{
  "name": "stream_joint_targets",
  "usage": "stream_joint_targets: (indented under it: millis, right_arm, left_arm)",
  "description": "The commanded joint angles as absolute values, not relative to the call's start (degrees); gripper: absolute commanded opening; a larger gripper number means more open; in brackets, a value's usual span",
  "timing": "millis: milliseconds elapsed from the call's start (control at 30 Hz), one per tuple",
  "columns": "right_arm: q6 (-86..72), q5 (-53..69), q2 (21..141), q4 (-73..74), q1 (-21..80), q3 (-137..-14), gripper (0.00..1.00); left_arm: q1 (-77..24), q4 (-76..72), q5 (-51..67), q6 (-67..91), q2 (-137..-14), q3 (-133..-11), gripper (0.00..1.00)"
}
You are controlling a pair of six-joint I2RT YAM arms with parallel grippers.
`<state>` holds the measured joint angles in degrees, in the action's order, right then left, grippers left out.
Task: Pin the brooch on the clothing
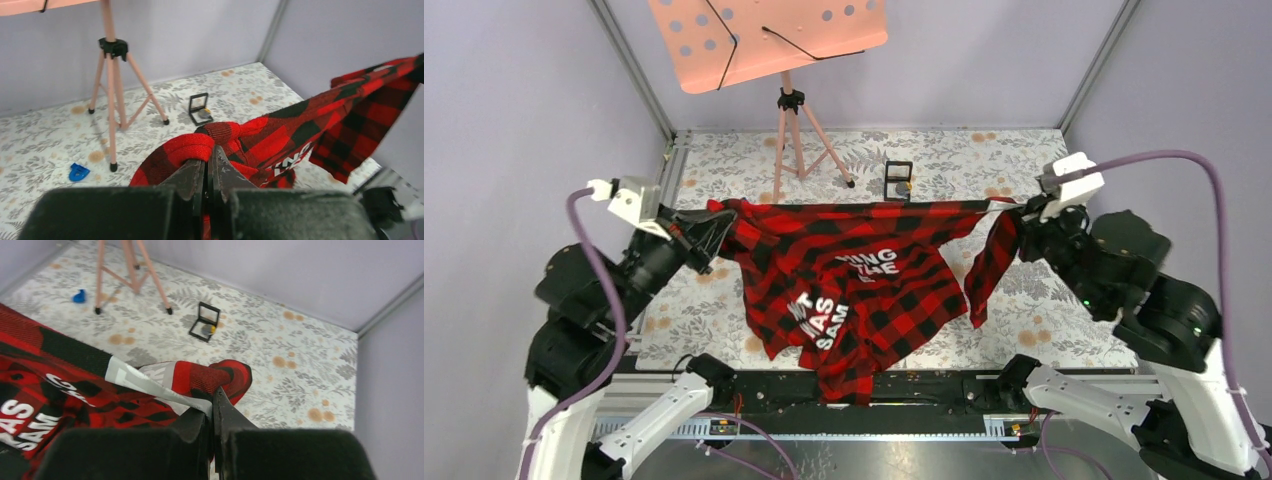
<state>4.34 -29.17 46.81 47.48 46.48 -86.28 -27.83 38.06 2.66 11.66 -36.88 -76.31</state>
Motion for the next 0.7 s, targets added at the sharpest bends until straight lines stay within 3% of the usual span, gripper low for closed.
stream_joint_targets:
  millis: [0, 167, 367, 667]
  right_arm:
    - [1.4, -28.3, 44.8, 56.1, 45.6, -94.2, 0.00]
    - [1.1, -28.6, 45.1, 57.8, 45.6, -97.5, 0.00]
    - [0.5, -44.7, 55.1, 53.3, 44.4, -87.9, 0.00]
    - [-4.8, -25.8, 79.4, 38.7, 28.2, -76.1, 0.00]
  left_arm:
    - [-26.9, 47.2, 2.9, 10.1, -36.5, -84.1, 0.00]
    - [-26.9, 50.5, 3.3, 12.1, -36.7, -88.2, 0.00]
    - [-26.9, 43.1, -9.1, 13.6, -47.2, -77.7, 0.00]
    - [-24.0, 30.1, -24.3, 11.6, -81.9, -75.4, 0.00]
